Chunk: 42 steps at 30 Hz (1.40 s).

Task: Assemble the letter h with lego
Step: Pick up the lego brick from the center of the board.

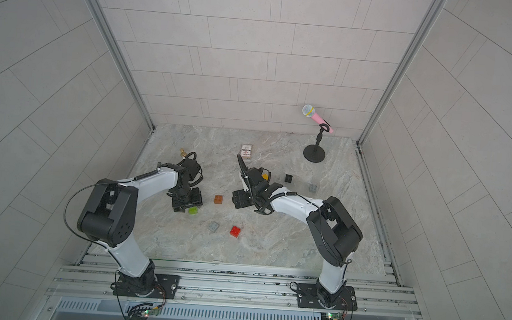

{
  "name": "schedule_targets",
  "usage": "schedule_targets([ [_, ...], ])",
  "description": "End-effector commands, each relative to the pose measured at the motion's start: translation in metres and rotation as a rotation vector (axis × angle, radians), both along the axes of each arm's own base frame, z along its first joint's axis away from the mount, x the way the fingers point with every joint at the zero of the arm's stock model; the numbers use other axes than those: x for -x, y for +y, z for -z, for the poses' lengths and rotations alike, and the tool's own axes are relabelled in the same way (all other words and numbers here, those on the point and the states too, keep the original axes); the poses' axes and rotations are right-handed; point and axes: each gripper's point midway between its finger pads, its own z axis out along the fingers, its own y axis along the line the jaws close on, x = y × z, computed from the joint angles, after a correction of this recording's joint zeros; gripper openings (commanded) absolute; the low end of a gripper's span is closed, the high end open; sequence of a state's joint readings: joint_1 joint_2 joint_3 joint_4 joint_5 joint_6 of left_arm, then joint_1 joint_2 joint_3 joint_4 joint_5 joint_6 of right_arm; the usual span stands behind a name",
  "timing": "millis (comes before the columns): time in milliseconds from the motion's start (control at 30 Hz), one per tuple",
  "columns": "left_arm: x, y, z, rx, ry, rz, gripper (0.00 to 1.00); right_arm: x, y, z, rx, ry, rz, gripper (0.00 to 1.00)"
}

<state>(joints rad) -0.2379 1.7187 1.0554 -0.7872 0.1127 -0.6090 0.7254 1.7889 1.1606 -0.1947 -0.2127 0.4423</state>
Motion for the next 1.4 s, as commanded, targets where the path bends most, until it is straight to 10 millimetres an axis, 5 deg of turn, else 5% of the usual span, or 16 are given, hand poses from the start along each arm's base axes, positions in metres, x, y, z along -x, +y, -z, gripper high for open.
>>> schedule_targets([
  [0,0.003,0.005,-0.001,-0.024,0.007,-0.014,0.57,0.016,0.007,0.0,0.034,0.018,-0.061,0.81],
  [233,0.002,-0.001,0.007,0.006,0.036,-0.002,0.43,0.038,0.01,0.015,0.048,0.02,-0.082,0.79],
  [433,0.001,-0.001,0.006,0.004,0.036,0.004,0.35,0.029,0.003,0.008,0.047,-0.041,-0.037,0.79],
  [667,-0.002,0.0,-0.01,-0.014,0.001,0.034,0.0,0.019,-0.016,0.003,0.026,-0.057,0.065,0.79],
  [1000,-0.016,-0.069,-0.081,-0.043,-0.074,0.317,0.0,0.003,-0.049,0.004,0.0,-0.051,0.222,0.78],
  [1367,-0.039,-0.102,-0.055,-0.087,0.005,0.404,0.0,-0.001,-0.055,0.009,-0.007,-0.022,0.243,0.78],
])
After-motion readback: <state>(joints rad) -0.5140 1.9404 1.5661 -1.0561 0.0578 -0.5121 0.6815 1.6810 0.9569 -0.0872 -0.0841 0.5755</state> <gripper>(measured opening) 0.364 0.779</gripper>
